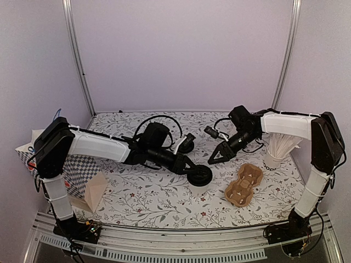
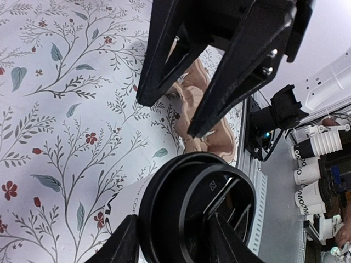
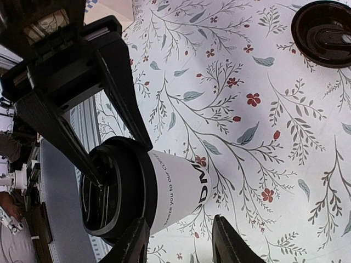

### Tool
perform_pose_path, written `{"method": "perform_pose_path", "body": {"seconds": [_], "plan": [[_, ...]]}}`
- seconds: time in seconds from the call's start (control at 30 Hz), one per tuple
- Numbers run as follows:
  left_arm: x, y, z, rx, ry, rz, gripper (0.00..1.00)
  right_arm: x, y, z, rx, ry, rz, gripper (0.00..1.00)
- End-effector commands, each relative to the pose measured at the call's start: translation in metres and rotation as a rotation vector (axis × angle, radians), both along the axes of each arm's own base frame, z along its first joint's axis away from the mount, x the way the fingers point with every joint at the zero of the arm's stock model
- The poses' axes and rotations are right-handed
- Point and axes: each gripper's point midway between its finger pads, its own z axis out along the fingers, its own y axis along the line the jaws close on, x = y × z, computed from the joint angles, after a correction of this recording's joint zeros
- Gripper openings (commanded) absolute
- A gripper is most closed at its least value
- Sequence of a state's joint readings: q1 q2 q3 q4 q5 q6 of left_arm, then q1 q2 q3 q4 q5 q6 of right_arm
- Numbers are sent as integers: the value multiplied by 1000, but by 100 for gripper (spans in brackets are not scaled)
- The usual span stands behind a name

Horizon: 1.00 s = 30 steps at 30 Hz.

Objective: Pack the takeout coffee

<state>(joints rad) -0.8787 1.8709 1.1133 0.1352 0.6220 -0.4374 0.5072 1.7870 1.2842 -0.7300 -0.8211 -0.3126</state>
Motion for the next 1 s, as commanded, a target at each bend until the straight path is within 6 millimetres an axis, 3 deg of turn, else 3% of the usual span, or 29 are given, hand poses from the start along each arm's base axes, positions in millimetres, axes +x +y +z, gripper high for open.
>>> {"method": "perform_pose_path", "body": {"seconds": [0.0, 0.47, 0.83, 0.97], "plan": [[-16, 9, -38, 92, 63, -32, 44, -9, 2, 1, 34, 65, 50, 44], [-16, 12, -39, 106, 71, -24, 43, -48, -7, -4, 76, 179, 130, 57], [-18, 14, -45, 114, 87, -14, 42, -42, -10, -29, 12, 215, 76, 50], [-20, 16, -50, 118, 97, -13, 41, -35, -12, -48, -53, 225, 34, 46]]}}
